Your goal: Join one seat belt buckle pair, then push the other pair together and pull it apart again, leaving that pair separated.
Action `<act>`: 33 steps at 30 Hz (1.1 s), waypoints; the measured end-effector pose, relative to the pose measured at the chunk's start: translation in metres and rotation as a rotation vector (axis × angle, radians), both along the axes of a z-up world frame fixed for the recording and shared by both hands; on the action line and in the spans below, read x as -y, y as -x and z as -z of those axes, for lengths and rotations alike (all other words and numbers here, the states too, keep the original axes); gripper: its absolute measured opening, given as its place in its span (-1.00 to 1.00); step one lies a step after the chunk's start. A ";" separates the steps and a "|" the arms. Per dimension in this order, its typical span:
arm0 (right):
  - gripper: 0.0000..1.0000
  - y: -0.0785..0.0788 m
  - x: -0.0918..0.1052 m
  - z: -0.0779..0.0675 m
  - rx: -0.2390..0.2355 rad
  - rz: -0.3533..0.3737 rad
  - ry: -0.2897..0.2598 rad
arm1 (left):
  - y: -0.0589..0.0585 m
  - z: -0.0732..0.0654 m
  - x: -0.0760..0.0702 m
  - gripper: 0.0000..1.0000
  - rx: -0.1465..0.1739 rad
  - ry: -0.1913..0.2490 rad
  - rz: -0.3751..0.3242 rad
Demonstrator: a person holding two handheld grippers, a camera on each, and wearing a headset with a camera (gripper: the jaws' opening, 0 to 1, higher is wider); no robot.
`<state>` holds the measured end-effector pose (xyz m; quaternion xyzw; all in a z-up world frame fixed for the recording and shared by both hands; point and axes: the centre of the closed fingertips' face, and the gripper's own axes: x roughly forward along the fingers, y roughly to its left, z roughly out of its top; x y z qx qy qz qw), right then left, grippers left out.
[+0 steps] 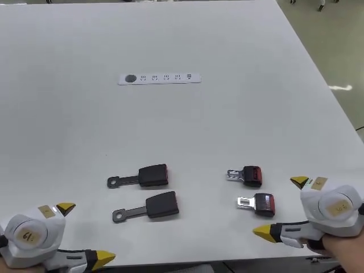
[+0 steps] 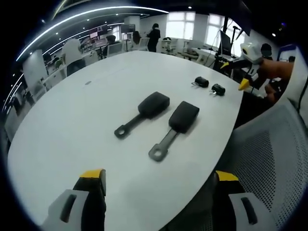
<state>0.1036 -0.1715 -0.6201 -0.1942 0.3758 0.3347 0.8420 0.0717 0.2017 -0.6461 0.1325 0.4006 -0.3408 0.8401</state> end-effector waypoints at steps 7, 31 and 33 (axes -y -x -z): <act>0.68 0.000 -0.001 0.001 0.017 -0.057 0.016 | -0.007 -0.005 -0.005 0.78 0.022 -0.025 0.018; -0.14 -0.012 -0.008 0.044 -0.075 -0.323 0.120 | -0.050 0.024 0.097 0.05 -0.019 -0.048 0.351; -0.17 -0.013 -0.007 0.046 -0.087 -0.326 0.123 | -0.048 0.026 0.107 -0.04 -0.040 -0.045 0.387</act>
